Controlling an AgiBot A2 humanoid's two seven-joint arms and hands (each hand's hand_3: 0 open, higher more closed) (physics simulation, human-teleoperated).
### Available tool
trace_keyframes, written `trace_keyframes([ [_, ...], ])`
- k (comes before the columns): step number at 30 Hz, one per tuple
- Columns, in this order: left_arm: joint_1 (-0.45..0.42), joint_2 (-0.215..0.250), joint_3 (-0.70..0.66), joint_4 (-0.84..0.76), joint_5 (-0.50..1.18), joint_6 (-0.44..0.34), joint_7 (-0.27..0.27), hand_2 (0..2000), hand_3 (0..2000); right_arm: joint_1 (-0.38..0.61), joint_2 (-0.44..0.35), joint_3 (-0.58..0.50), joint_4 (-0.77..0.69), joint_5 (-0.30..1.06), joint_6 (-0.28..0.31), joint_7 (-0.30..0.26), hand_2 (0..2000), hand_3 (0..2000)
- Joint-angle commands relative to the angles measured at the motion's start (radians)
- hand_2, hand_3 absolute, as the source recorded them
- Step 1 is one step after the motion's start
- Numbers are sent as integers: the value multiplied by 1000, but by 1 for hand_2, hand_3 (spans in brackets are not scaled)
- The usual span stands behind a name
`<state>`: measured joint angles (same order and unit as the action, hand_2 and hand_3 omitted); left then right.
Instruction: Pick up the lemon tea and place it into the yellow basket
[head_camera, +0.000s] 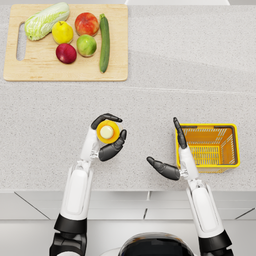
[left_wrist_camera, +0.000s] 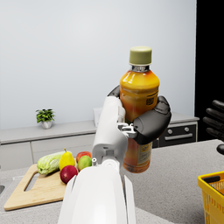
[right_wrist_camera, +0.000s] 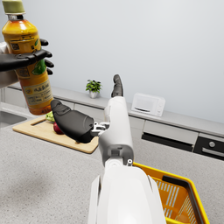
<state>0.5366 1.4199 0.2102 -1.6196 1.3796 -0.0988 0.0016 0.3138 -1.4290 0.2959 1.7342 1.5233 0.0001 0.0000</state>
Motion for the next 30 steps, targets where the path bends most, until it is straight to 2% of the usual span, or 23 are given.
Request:
trace_keyframes([
  [1, 46, 38, 128, -43, 0, -3, 1, 2000, 2000, 48, -32, 41, -23, 17, 0, 0, 0, 0],
  [8, 29, 57, 279, -61, 0, 0, -5, 2000, 2000, 115, -86, 65, -85, 54, 0, 0, 0, 0],
  [11, 17, 58, 317, -81, 0, 4, -6, 2000, 2000, 125, -96, 64, -95, 56, 40, 0, 0, 0],
  [15, 10, 47, 350, -86, 5, 16, -1, 2000, 2000, 135, -104, 61, -88, 58, 149, 1, 0, 0],
  [16, 11, 42, 350, -82, 6, 21, 0, 2000, 2000, 136, -102, 58, -86, 59, 160, 0, 1361, 327],
  [17, 13, 36, 352, -83, 7, 14, -3, 2000, 2000, 135, -97, 59, -78, 61, 234, 1, 2000, 653],
  [18, 16, 32, 347, -78, 6, 11, -7, 2000, 2000, 135, -90, 65, -80, 62, 306, 0, 2000, 980],
  [20, 17, 27, 348, -73, 4, 15, -7, 2000, 2000, 138, -85, 74, -75, 61, 320, -3, 2000, 1633],
  [21, 13, 21, 354, -70, 3, 14, -8, 639, 1673, 139, -81, 78, -75, 62, 333, -6, 2000, 1960],
  [22, 8, 14, 352, -71, 2, 32, -8, 0, 1347, 140, -79, 79, -75, 61, 329, -8, 2000, 2000],
  [26, -16, -11, 334, -103, 1, 63, -7, 0, 40, 157, -85, 45, -69, 60, 306, -13, 2000, 2000],
  [28, -68, -49, 270, -154, 1, 81, -4, 0, 0, 172, -94, 0, -57, 60, 300, -13, 2000, 2000],
  [30, -132, -104, 175, -229, 1, 89, -3, 0, 0, 188, -106, -97, -46, 59, 307, -1, 2000, 2000],
])
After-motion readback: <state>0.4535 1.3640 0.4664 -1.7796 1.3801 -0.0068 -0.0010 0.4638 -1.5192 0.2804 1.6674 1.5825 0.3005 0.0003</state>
